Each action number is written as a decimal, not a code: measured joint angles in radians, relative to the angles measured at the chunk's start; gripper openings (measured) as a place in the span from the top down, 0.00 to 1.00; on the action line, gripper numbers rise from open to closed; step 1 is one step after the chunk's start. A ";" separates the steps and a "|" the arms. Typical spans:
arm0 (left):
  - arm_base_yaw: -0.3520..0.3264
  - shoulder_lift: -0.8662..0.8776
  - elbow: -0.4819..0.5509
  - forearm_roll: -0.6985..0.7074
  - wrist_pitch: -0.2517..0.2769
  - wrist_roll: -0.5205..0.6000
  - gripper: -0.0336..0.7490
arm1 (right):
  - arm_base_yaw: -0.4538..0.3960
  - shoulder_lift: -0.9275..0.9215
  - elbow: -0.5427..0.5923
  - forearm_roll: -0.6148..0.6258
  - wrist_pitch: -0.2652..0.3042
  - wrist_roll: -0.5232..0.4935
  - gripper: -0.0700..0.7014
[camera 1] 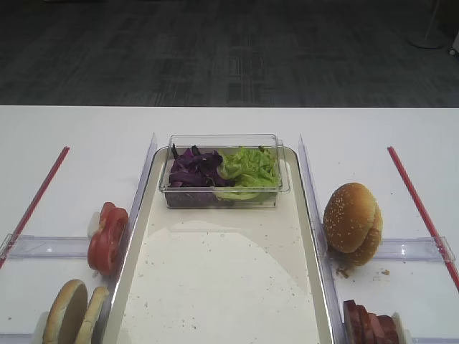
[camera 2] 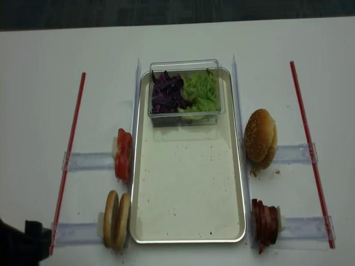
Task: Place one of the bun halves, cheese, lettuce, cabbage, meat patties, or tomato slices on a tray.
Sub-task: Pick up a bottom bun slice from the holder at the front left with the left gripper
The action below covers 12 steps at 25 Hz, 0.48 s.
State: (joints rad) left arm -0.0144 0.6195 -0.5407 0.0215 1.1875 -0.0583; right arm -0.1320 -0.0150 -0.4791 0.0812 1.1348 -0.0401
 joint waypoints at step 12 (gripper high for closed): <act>0.000 0.404 -0.149 0.026 0.011 0.000 0.24 | 0.000 0.000 0.000 0.000 0.000 0.000 0.17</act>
State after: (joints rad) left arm -0.0144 1.0236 -0.6892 0.0478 1.1984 -0.0583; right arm -0.1320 -0.0150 -0.4791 0.0812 1.1348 -0.0401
